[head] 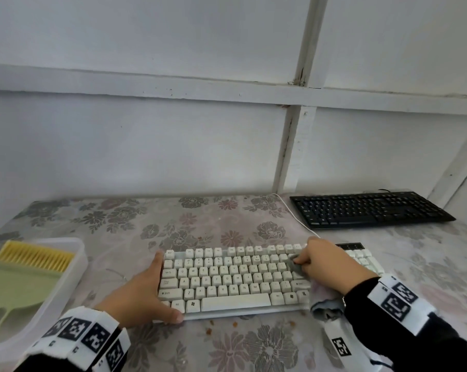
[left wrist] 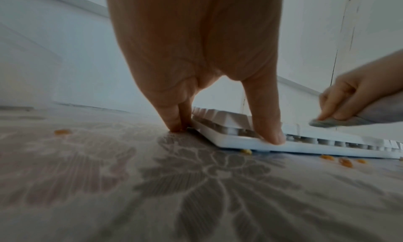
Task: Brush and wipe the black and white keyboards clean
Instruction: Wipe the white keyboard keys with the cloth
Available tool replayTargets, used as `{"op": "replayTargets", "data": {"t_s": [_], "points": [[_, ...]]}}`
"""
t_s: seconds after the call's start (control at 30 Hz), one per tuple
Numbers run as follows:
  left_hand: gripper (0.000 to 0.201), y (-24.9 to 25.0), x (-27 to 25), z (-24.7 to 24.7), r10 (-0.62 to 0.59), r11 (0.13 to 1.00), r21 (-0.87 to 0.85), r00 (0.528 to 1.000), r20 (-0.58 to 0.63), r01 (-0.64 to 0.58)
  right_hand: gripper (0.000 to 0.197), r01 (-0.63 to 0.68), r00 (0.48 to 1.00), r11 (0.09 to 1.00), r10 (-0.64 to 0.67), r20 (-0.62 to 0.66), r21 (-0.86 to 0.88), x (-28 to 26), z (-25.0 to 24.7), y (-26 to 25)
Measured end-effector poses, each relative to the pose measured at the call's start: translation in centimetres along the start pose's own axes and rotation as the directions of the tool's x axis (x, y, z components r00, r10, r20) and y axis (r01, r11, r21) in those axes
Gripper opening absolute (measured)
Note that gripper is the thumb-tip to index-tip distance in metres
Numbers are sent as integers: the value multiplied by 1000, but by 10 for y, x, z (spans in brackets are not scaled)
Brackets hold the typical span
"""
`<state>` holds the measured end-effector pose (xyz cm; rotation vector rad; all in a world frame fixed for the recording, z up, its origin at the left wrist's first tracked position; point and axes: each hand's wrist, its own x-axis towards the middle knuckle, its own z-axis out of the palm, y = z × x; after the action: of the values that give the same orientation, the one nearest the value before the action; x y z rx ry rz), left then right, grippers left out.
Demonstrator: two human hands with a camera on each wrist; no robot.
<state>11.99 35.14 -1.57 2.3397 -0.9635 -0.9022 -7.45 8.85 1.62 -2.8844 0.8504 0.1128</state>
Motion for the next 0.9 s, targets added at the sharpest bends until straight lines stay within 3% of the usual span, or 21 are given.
{"op": "replayTargets", "data": {"t_s": [0.1,0.23,0.33,0.43,0.57,0.9], "points": [[134,0,0,1,-14,1000,-8,1000,-4,14,34,1,1000,998,-2,-15,-64,3,-11,-20],[132,1,-1,1,-20,1000,-15,1000,-3,20,25,291,956,946,-292,-18,139,8,-14,-83],[132,2,-1,0,-22,999,-31,1000,0,22,21,356,931,921,-364,26,157,16,2,-115],[131,2,-1,0,-13,1000,-18,1000,-1,13,23,292,954,947,-298,30,136,21,17,-103],[132,-1,1,1,-4,1000,3,1000,-2,4,30,185,982,974,-188,7,129,10,12,-51],[131,-1,2,1,1,1000,13,1000,-9,-1,25,-86,995,995,88,-46,43,-6,-5,27]]}}
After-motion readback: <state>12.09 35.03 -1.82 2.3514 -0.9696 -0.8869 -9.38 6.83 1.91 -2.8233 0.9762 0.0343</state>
